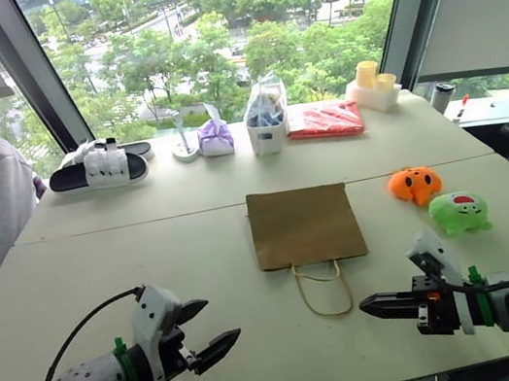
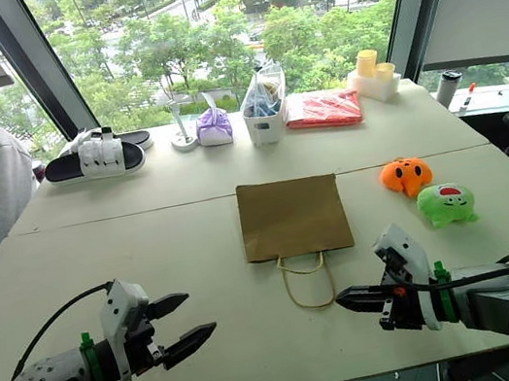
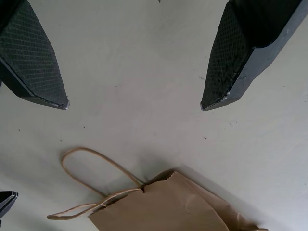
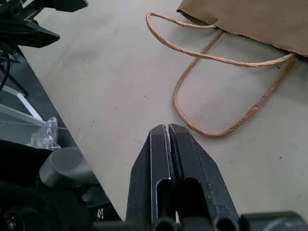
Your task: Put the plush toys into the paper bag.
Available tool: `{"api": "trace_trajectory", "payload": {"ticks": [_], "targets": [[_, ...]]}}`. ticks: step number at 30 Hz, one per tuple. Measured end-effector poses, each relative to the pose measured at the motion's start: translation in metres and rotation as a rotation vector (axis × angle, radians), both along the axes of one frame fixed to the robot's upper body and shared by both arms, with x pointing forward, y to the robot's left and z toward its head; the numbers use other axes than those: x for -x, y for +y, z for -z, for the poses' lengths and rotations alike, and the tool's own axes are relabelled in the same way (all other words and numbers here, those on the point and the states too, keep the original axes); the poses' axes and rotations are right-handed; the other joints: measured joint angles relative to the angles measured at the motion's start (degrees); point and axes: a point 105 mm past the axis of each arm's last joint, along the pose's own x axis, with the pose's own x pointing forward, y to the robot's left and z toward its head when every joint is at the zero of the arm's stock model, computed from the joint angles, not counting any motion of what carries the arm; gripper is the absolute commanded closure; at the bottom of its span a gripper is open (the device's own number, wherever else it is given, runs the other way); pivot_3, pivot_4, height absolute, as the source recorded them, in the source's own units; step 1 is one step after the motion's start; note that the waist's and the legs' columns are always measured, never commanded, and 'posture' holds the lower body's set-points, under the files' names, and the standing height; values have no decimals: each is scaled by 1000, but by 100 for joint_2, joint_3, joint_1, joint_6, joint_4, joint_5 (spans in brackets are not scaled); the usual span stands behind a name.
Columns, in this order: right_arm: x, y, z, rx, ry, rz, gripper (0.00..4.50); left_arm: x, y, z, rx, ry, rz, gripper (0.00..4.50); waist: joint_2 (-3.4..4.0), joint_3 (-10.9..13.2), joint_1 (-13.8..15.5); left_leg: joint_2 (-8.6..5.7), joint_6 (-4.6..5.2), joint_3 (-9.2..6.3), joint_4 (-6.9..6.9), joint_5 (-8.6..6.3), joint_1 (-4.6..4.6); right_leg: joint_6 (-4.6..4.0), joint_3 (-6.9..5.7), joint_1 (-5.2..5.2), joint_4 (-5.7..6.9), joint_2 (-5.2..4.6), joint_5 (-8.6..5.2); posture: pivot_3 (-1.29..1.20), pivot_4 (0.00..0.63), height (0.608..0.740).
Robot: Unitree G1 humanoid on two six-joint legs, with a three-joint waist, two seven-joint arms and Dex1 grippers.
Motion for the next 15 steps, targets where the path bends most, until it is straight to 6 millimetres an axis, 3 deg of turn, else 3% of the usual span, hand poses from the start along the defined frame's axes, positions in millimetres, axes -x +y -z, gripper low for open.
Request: {"api": "trace_trajectory", "payload": {"ticks": [15], "targets": [[-4,4,4,-11,-15,14,4467,-13,6,-6,-42,-68,-1,0,0,0,10,-1,0,2,1,0,0,0,-2,2,0,0,0,0,150,740]]}}
